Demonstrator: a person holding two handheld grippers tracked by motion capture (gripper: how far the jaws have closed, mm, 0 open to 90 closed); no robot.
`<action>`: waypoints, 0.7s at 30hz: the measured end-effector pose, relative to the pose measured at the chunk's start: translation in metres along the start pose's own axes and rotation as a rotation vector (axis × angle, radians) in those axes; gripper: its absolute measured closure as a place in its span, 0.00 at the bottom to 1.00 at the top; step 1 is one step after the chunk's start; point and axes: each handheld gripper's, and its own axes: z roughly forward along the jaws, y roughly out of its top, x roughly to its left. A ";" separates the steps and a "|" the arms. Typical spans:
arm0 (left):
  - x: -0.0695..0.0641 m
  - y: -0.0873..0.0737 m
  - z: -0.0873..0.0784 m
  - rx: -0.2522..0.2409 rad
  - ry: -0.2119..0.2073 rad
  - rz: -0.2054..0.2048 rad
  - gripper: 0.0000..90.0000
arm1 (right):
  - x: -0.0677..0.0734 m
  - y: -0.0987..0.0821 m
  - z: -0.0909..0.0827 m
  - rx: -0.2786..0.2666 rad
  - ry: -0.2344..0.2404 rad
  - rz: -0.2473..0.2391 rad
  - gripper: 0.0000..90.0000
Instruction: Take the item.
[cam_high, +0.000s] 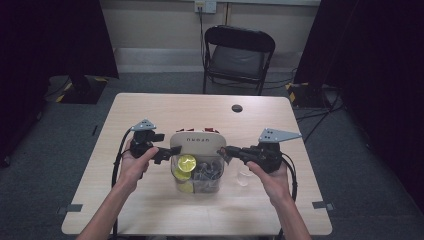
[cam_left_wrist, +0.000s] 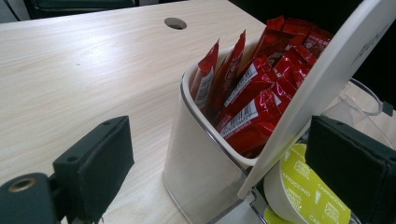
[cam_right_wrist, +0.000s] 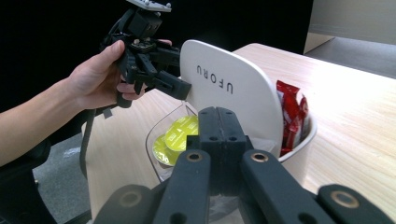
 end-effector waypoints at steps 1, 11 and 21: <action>0.000 0.000 0.000 0.000 0.000 0.000 0.08 | 0.000 0.000 -0.001 -0.002 0.001 0.001 1.00; 0.000 -0.001 0.000 0.005 0.003 0.001 0.08 | -0.007 0.000 -0.013 -0.014 -0.033 0.015 1.00; 0.000 0.000 -0.002 0.009 0.013 0.005 0.08 | -0.011 -0.003 -0.021 -0.018 -0.062 0.029 1.00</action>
